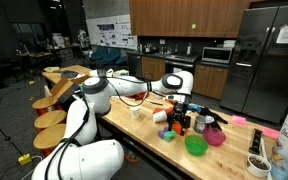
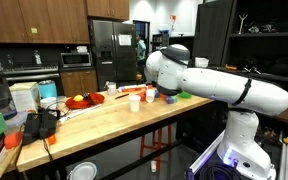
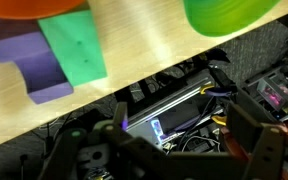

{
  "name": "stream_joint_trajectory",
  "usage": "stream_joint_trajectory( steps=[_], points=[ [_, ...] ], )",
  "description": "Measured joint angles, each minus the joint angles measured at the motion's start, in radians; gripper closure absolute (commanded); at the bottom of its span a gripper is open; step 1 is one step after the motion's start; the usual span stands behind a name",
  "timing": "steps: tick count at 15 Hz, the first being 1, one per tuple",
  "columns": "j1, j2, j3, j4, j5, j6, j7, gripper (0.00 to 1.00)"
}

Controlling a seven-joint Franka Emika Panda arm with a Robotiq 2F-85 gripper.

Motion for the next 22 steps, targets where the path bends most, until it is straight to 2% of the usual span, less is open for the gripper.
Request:
stream_joint_trajectory(
  steps=[3, 4, 8, 16, 22],
  points=[
    [0.001, 0.124, -0.064, -0.025, 0.025, 0.004, 0.0, 0.0],
    [-0.001, 0.144, -0.077, -0.034, -0.005, 0.031, -0.002, 0.0],
    [-0.019, 0.13, -0.107, -0.062, -0.109, 0.144, -0.003, 0.0],
    [-0.024, 0.127, -0.121, -0.061, -0.118, 0.171, -0.003, 0.0],
    [-0.02, 0.125, -0.245, -0.095, -0.148, 0.302, -0.009, 0.0]
  ],
)
